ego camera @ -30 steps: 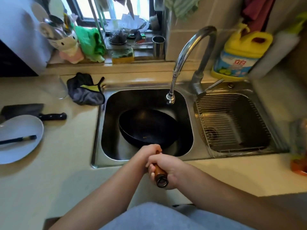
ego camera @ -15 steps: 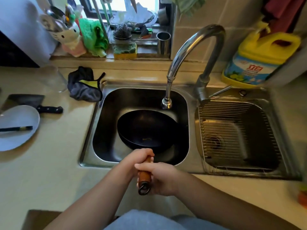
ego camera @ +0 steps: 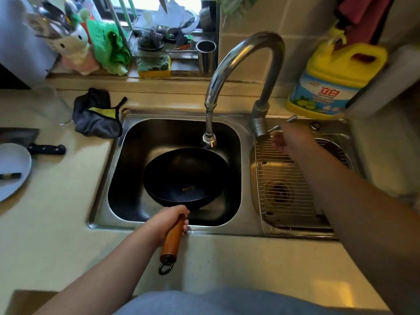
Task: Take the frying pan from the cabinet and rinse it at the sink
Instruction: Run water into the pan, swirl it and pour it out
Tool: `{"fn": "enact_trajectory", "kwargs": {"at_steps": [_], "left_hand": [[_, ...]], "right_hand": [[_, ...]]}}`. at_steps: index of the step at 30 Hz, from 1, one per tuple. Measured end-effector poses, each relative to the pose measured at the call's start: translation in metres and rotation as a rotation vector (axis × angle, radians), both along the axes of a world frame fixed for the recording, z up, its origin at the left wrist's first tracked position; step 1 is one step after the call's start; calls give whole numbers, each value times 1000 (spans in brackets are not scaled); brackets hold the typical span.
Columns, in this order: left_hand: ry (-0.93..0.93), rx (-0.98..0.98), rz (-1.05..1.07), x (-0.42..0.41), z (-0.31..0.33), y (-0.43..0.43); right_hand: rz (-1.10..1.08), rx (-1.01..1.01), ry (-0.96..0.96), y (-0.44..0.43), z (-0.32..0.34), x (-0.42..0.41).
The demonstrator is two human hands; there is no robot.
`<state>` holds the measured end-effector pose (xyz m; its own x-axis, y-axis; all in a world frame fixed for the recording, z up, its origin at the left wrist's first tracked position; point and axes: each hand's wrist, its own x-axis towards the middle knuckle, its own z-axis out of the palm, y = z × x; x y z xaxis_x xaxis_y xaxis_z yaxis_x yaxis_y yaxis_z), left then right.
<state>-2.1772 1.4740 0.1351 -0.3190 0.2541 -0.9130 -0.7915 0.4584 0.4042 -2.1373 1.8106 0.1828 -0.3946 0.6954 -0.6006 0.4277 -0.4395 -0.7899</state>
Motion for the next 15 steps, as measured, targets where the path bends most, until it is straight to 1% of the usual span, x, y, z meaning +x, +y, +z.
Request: {"fn": "enact_trajectory", "kwargs": {"at_steps": [5,10,15], "left_hand": [[23,-3,-17,3,3,0],[49,-18,-21,5,3,2],[73,-36,-31,6,3,5]], "right_hand": [[-79,13,22,28,0,-16],[17,233,-63,32,-12,-13],[36,214,-77,35,-13,-13]]}}
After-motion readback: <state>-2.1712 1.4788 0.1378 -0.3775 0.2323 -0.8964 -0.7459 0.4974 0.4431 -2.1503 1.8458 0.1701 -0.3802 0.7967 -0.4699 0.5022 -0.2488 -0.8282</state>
